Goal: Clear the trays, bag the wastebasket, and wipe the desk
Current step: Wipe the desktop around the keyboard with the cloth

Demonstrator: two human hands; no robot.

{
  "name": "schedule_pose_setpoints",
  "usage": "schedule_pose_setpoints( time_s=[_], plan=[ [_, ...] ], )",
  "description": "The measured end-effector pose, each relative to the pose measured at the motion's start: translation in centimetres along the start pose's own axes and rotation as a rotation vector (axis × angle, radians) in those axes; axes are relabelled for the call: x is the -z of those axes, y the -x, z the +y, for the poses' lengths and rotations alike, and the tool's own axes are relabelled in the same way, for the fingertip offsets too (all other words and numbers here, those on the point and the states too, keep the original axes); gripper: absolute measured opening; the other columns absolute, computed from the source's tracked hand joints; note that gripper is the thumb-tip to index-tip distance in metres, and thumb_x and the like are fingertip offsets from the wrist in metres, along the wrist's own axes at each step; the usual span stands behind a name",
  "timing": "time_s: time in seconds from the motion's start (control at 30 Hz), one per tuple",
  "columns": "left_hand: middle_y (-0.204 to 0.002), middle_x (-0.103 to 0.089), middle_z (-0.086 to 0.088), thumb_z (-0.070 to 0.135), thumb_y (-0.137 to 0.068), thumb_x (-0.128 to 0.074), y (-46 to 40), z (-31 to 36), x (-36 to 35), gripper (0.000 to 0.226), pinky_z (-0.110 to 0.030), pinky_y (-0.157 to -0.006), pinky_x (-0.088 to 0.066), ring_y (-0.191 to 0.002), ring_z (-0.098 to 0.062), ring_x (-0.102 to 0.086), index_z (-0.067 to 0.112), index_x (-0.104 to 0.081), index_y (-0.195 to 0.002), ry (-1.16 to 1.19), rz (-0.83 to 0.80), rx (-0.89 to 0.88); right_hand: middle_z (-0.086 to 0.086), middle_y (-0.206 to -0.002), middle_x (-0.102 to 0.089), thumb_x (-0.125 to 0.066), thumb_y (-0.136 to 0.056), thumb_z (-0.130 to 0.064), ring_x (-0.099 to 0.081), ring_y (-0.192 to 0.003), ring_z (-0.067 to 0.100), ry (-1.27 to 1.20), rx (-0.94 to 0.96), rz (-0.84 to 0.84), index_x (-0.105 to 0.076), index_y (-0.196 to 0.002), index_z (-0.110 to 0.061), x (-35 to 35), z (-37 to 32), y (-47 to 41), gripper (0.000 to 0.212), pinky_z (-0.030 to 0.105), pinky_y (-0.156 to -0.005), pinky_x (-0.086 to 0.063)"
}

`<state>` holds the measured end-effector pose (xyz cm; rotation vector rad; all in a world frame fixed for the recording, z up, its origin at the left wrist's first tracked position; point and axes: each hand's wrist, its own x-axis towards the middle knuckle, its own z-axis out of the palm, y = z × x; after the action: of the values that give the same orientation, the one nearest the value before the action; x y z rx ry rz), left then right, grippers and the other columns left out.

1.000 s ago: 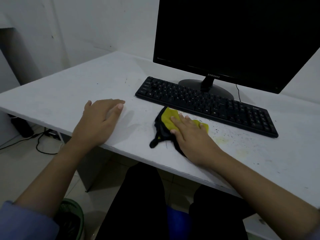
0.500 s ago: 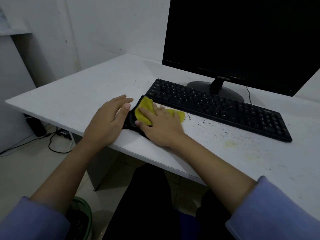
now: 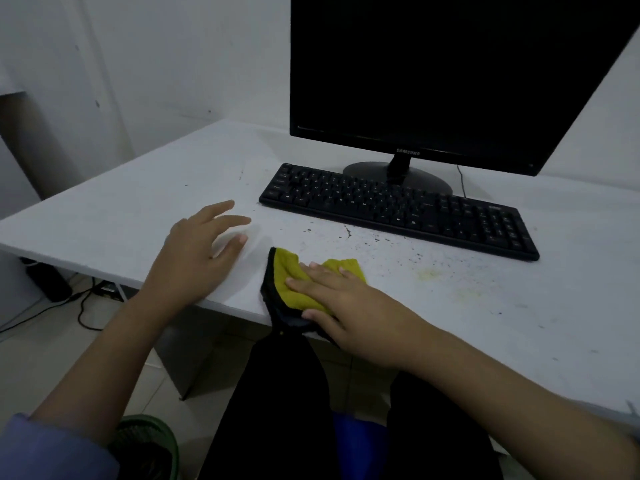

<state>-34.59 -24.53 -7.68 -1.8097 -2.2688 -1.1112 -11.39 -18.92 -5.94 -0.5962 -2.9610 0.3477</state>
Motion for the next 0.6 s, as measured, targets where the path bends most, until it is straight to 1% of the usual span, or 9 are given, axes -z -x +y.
schedule_pose_setpoints(
  time_s=[0.07, 0.13, 0.2, 0.23, 0.37, 0.47, 0.53, 0.57, 0.6],
  plan=[
    [-0.142, -0.045, 0.004, 0.044, -0.086, -0.042, 0.2, 1.3, -0.2, 0.039, -0.055, -0.108, -0.029, -0.128, -0.017, -0.044, 0.029, -0.061, -0.117, 0.019, 0.004, -0.019, 0.002, -0.157, -0.013, -0.036, -0.098, -0.031, -0.008, -0.145, 0.013, 0.020, 0.024, -0.032, -0.025, -0.145, -0.022, 0.5, 0.7, 1.1, 0.049, 0.021, -0.111, 0.004],
    [-0.140, -0.046, 0.005, 0.044, -0.085, -0.042, 0.7, 3.0, -1.1, 0.039, -0.054, -0.109, -0.026, -0.126, -0.015, -0.045, 0.029, -0.062, -0.115, 0.042, -0.002, -0.063, 0.005, -0.157, -0.017, -0.037, -0.098, -0.032, -0.011, -0.145, 0.016, 0.064, 0.044, -0.051, -0.029, -0.144, -0.018, 1.0, 1.5, 1.7, 0.049, 0.021, -0.112, 0.003],
    [-0.140, -0.046, 0.007, 0.050, -0.084, -0.038, 1.2, 4.7, -2.5, 0.043, -0.053, -0.110, -0.024, -0.126, -0.011, -0.044, 0.031, -0.061, -0.115, 0.040, -0.039, -0.116, 0.010, -0.155, -0.022, -0.035, -0.096, -0.035, -0.015, -0.145, 0.021, 0.124, 0.049, -0.039, -0.033, -0.142, -0.013, 1.8, 2.4, 2.0, 0.051, 0.024, -0.112, 0.001],
    [-0.140, -0.045, 0.009, 0.052, -0.083, -0.036, 1.3, 5.4, -3.2, 0.045, -0.052, -0.111, -0.021, -0.127, -0.010, -0.043, 0.033, -0.060, -0.116, 0.031, -0.063, -0.134, 0.010, -0.155, -0.021, -0.034, -0.096, -0.035, -0.013, -0.145, 0.021, 0.143, 0.022, -0.029, -0.033, -0.142, -0.013, 2.2, 2.9, 2.3, 0.052, 0.024, -0.112, 0.001],
    [-0.148, -0.033, 0.014, 0.055, -0.084, -0.032, 1.2, 7.1, -4.8, 0.051, -0.046, -0.114, -0.005, -0.132, -0.006, -0.034, 0.036, -0.051, -0.127, 0.007, -0.148, -0.094, 0.000, -0.158, -0.007, -0.030, -0.098, -0.037, -0.002, -0.145, 0.013, 0.200, -0.220, -0.034, -0.019, -0.147, -0.021, 3.4, 6.0, 4.3, 0.053, 0.021, -0.111, 0.006],
    [-0.153, -0.022, 0.016, 0.068, -0.079, -0.020, 1.4, 7.5, -5.1, 0.066, -0.047, -0.115, 0.007, -0.138, -0.004, -0.022, 0.040, -0.038, -0.136, -0.042, -0.255, -0.063, -0.002, -0.159, -0.003, -0.028, -0.097, -0.044, 0.003, -0.145, 0.013, 0.184, -0.377, -0.019, -0.014, -0.148, -0.025, 3.4, 7.5, 6.6, 0.057, 0.024, -0.113, 0.005],
    [-0.154, -0.019, 0.015, 0.074, -0.074, -0.013, 1.5, 7.5, -5.2, 0.076, -0.048, -0.115, 0.009, -0.141, -0.003, -0.016, 0.039, -0.032, -0.139, -0.101, -0.307, -0.058, -0.002, -0.159, 0.001, -0.027, -0.094, -0.051, 0.005, -0.145, 0.013, 0.153, -0.474, -0.020, -0.012, -0.148, -0.026, 3.2, 7.7, 8.4, 0.062, 0.027, -0.115, 0.002],
    [-0.155, -0.019, 0.015, 0.076, -0.072, -0.011, 1.5, 7.6, -5.1, 0.079, -0.049, -0.115, 0.009, -0.141, -0.002, -0.014, 0.039, -0.031, -0.140, -0.116, -0.316, -0.056, -0.002, -0.159, 0.000, -0.022, -0.091, -0.059, 0.005, -0.146, 0.014, 0.159, -0.499, -0.016, -0.011, -0.148, -0.027, 3.1, 7.5, 9.1, 0.067, 0.029, -0.116, 0.001],
    [-0.155, -0.019, 0.015, 0.077, -0.070, -0.009, 1.5, 7.7, -5.1, 0.082, -0.049, -0.115, 0.009, -0.142, -0.002, -0.013, 0.039, -0.030, -0.140, -0.129, -0.322, -0.058, 0.000, -0.159, -0.001, -0.010, -0.083, -0.070, 0.004, -0.146, 0.016, 0.183, -0.508, -0.002, -0.010, -0.148, -0.027, 3.0, 7.2, 9.7, 0.078, 0.032, -0.118, -0.001]
  ],
)
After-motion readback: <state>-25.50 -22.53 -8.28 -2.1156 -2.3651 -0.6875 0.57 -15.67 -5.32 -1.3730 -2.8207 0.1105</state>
